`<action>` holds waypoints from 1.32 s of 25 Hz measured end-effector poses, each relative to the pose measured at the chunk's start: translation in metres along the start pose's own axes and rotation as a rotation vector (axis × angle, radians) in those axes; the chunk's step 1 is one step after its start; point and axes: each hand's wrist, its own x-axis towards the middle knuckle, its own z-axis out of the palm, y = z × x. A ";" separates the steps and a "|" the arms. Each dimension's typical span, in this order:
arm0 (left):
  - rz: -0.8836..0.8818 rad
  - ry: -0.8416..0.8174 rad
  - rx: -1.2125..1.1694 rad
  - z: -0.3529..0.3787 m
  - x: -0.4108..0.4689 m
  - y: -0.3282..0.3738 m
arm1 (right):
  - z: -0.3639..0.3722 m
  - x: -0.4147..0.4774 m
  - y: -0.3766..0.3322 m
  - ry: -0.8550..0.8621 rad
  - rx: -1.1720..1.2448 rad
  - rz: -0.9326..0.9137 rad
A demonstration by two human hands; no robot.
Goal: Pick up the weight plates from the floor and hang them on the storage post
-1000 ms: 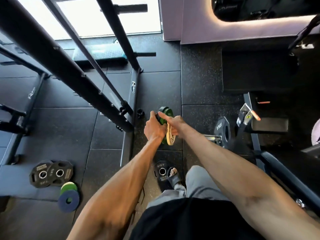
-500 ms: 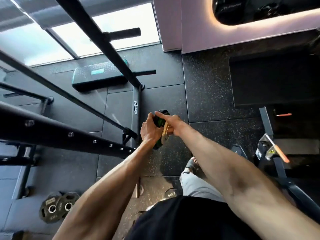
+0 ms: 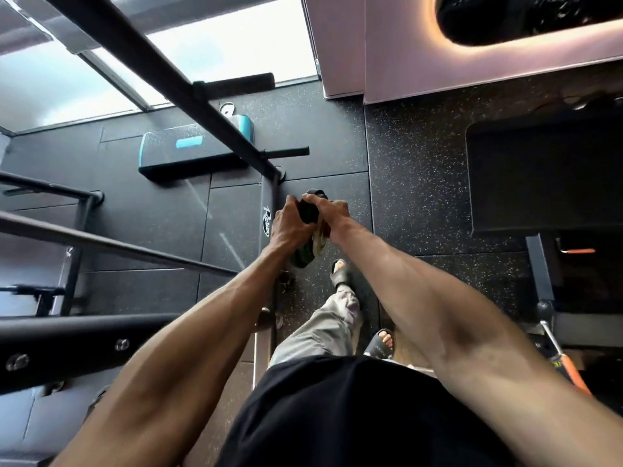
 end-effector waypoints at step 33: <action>-0.385 0.525 -0.327 -0.079 0.384 0.138 | 0.120 0.314 -0.342 -0.246 -0.476 -0.076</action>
